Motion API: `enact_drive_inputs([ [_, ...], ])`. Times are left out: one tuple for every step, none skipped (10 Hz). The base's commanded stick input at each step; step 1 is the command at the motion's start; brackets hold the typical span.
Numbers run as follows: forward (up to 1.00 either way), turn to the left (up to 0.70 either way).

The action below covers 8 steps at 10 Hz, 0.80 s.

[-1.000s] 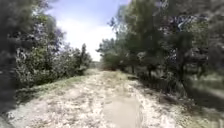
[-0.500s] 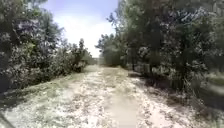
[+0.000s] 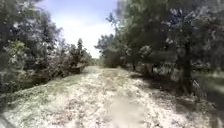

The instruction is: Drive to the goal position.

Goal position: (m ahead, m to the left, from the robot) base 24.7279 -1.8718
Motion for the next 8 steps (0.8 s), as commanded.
enact_drive_inputs([
  [0.5, 0.0],
  [0.5, 0.0],
  [0.5, 0.0],
  [0.5, 0.0],
  [0.5, 0.0],
  [0.5, 0.0],
  [0.5, 0.0],
  [0.5, 0.0],
])
